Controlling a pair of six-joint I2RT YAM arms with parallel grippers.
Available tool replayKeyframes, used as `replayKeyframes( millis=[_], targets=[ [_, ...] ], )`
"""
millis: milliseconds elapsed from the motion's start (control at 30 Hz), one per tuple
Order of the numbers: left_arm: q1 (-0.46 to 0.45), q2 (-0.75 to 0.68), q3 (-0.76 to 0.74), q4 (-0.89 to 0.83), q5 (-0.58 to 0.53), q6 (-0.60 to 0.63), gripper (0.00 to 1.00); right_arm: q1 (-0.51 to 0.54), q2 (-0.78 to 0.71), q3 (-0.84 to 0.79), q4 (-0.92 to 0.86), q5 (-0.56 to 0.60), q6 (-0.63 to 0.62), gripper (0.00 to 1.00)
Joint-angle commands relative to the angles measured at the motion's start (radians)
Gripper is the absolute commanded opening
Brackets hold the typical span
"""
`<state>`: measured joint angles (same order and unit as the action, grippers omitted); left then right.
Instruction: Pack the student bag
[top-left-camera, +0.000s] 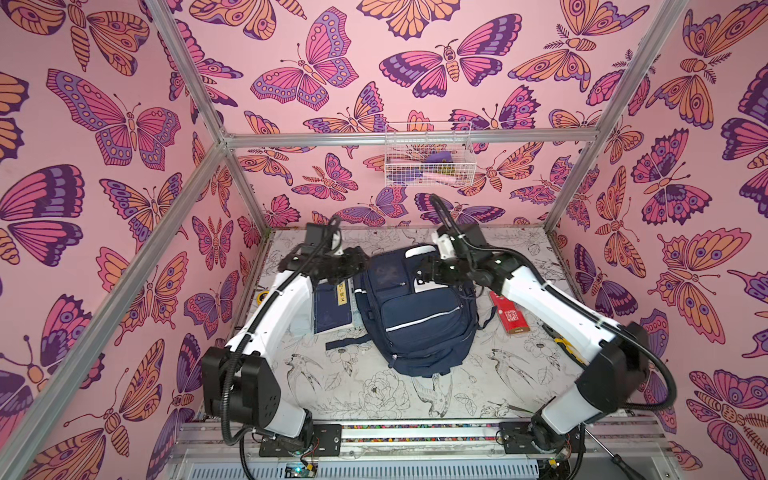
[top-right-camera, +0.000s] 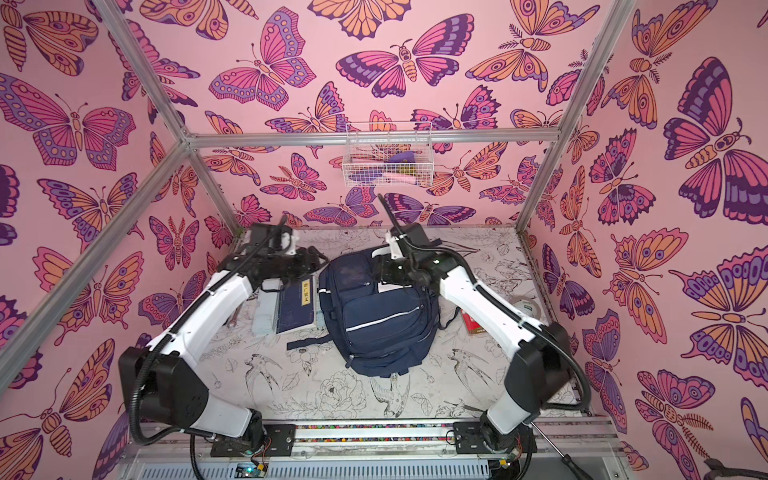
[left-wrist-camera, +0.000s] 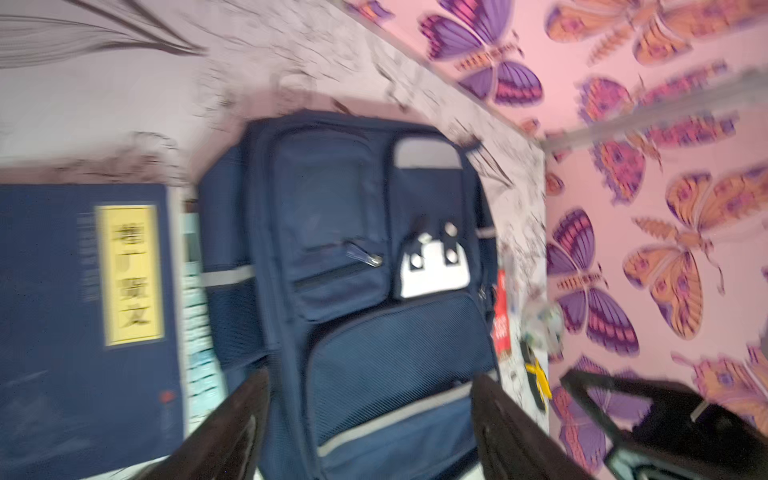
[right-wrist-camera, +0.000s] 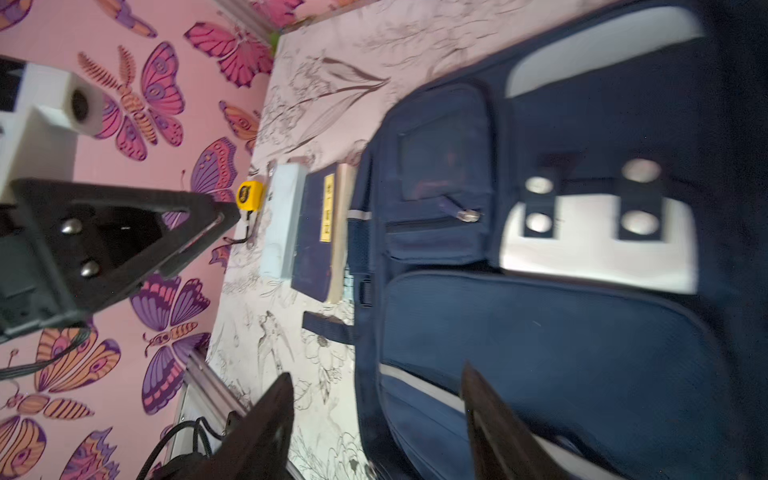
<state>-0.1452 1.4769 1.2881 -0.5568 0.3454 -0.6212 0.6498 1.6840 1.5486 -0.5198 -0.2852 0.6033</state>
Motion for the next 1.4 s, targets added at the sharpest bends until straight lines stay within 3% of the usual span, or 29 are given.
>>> replayKeyframes(
  millis=[0,367,567,1133,1367],
  targets=[
    [0.079,0.025,-0.124,-0.022,-0.047,-0.085,0.80,0.086,0.146,0.134,-0.030,-0.061,-0.048,0.64],
    [0.135,0.094,-0.212,-0.018,-0.109,-0.079,0.68,0.183,0.541,0.406,-0.033,-0.197,0.017,0.60],
    [0.183,0.098,-0.273,-0.009,-0.141,-0.135,0.50,0.186,0.669,0.498,-0.056,-0.250,0.024,0.55],
    [0.219,0.166,-0.347,0.043,-0.052,-0.144,0.38,0.197,0.867,0.642,0.033,-0.313,0.110,0.53],
    [0.219,0.163,-0.371,0.054,-0.033,-0.137,0.37,0.196,0.869,0.650,0.073,-0.324,0.142,0.38]
  ],
)
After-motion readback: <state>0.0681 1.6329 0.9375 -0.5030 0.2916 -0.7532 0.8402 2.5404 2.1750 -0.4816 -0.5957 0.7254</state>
